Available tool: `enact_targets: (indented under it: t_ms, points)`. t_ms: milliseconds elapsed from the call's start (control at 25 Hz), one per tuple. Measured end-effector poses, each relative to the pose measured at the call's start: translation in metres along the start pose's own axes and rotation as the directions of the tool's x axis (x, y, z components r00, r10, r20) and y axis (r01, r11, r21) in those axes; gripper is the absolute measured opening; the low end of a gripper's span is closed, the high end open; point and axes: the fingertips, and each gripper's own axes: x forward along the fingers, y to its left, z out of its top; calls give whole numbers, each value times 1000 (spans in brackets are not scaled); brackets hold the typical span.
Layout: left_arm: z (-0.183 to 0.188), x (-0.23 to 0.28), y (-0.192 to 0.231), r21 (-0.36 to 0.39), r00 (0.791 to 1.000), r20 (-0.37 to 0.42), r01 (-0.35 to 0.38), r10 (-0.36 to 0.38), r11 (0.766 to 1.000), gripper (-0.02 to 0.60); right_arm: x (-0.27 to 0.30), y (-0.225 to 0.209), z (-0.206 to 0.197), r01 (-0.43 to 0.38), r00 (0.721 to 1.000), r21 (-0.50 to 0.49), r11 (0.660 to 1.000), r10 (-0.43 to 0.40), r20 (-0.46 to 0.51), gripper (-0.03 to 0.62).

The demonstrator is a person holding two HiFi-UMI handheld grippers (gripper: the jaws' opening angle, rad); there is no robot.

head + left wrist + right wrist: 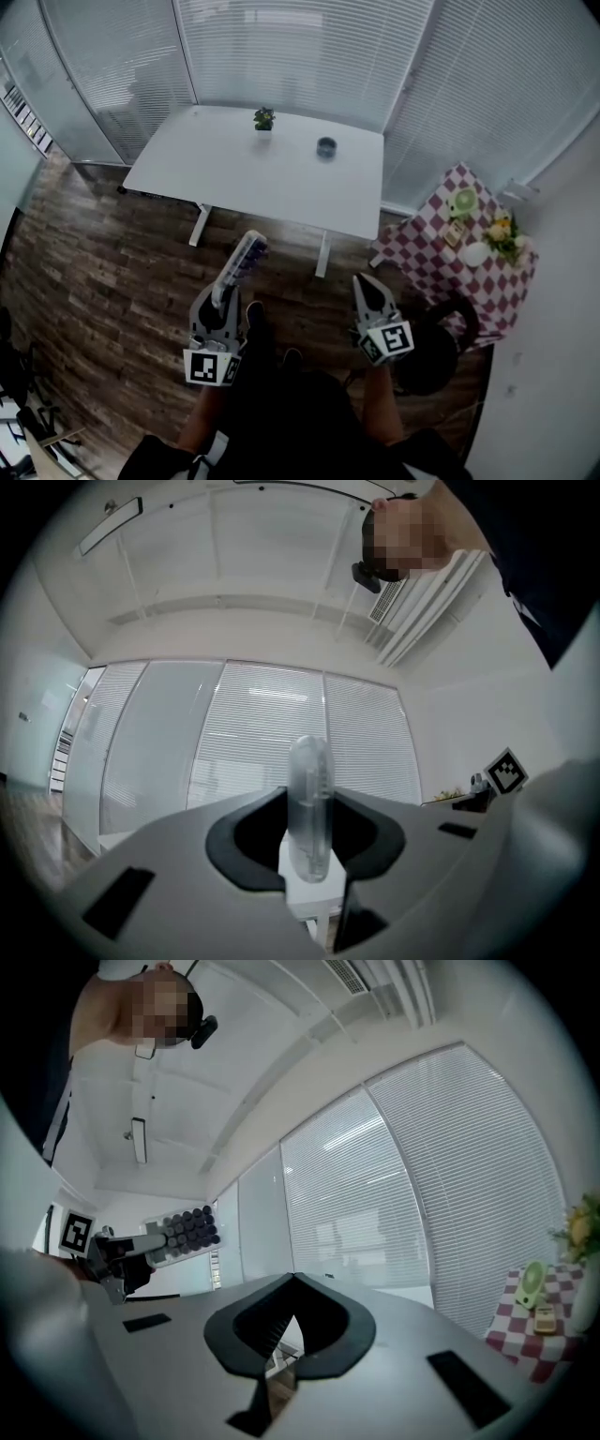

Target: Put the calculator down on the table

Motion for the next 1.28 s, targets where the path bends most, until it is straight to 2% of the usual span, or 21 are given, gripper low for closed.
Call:
enact_targets:
  t_ms: [400,720,880,1280]
  points:
    - [-21,48,31,-21,1000,8,11,-11,1000,101,48,-19,-5,3,999,-51,999,-5,-47,5]
    - [-25,104,58,-22,999,11,36,-36,999,101,102,-39,2,-2,1000,-17,1000,2,-19,5]
    - [-26,126,76,-37,999,6,44,-44,998,101,128,-43,15,42,998,-56,998,-44,-33,5]
    - [-30,186,121,-66,996,0,85,-86,994,101,186,-56,26,112,993,-71,991,-115,-40,5]
